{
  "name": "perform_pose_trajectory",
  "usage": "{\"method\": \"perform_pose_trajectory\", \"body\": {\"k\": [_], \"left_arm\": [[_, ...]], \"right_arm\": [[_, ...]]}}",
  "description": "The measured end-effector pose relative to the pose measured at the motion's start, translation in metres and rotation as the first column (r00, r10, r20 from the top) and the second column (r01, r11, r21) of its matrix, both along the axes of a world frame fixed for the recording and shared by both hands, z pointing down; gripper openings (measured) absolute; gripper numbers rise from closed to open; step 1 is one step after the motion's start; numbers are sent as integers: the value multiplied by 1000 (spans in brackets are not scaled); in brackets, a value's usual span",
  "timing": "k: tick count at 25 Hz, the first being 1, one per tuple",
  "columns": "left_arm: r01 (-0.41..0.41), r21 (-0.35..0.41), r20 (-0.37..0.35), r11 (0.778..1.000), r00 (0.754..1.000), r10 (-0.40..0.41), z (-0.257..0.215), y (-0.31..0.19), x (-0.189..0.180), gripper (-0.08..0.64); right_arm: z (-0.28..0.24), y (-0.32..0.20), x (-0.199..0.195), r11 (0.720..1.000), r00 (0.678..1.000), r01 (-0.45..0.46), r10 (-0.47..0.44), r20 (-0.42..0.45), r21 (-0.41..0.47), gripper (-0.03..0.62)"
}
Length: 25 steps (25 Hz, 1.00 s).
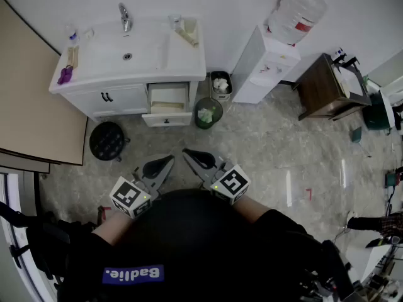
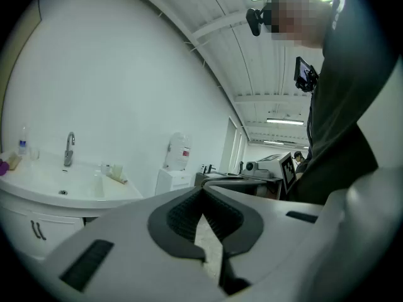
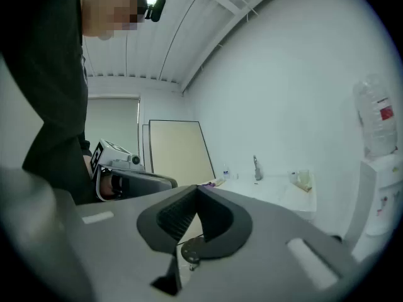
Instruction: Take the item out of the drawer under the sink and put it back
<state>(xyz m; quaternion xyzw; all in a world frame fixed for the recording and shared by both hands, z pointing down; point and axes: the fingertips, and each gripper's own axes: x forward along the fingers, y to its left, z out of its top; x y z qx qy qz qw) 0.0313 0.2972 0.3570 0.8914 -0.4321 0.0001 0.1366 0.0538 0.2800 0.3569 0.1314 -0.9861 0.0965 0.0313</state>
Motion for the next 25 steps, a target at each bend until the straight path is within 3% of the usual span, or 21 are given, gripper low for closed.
{"method": "perform_pose_trajectory", "body": {"k": [18,25], "left_arm": [[27,1,-23,1000,999,-27,-1,-9,-7,-6],[2,-19,-41,1000,999,-3,-7,-11,7,-6]], "right_arm": [[2,-12,-10,1000,1000,0,0,5,-10,0],[5,-16,-9,999,999,32,-32,0,-25,0]]}}
